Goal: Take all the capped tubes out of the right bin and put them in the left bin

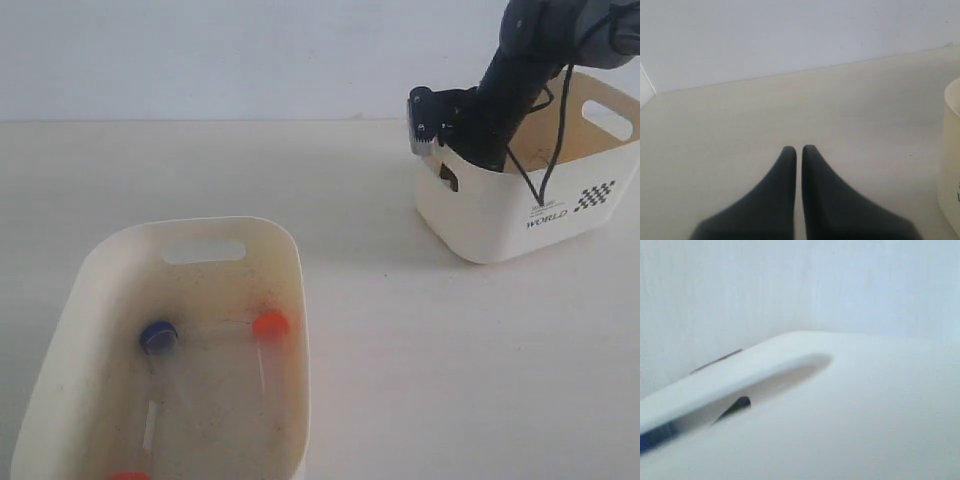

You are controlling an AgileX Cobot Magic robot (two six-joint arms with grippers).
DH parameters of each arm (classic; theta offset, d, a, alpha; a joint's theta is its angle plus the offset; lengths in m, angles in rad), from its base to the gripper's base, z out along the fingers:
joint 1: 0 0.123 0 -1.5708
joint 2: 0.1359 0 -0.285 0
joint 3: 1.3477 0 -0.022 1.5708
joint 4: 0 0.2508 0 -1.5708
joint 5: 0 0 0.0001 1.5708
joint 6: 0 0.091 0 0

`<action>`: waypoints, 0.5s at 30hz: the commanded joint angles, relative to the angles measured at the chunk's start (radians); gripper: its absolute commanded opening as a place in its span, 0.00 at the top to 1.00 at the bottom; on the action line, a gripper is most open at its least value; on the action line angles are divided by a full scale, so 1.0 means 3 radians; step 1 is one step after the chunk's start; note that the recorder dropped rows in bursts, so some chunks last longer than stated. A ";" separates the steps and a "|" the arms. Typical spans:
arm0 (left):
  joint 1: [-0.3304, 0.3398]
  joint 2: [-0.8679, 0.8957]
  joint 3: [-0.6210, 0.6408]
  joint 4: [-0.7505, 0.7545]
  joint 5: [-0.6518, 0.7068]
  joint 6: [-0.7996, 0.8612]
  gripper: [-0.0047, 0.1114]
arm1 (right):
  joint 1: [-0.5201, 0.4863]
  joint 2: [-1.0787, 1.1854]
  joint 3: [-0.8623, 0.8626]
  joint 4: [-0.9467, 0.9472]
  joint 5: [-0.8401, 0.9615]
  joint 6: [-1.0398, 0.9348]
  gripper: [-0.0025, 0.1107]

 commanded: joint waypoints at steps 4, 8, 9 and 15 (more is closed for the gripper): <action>0.0004 -0.0006 -0.0013 -0.0004 -0.0051 -0.0039 0.92 | 0.0081 0.0241 0.0053 0.0101 0.0060 0.0459 0.67; 0.0004 -0.0006 -0.0013 -0.0004 -0.0051 -0.0039 0.92 | 0.0081 0.0234 0.0053 0.0093 0.0015 0.0918 0.98; 0.0004 -0.0006 -0.0013 -0.0004 -0.0051 -0.0039 0.92 | 0.0081 0.0227 0.0037 0.0069 0.0032 0.1074 0.98; 0.0004 -0.0006 -0.0013 -0.0004 -0.0051 -0.0039 0.92 | 0.0081 0.0012 0.0036 -0.0076 -0.0030 0.1341 0.98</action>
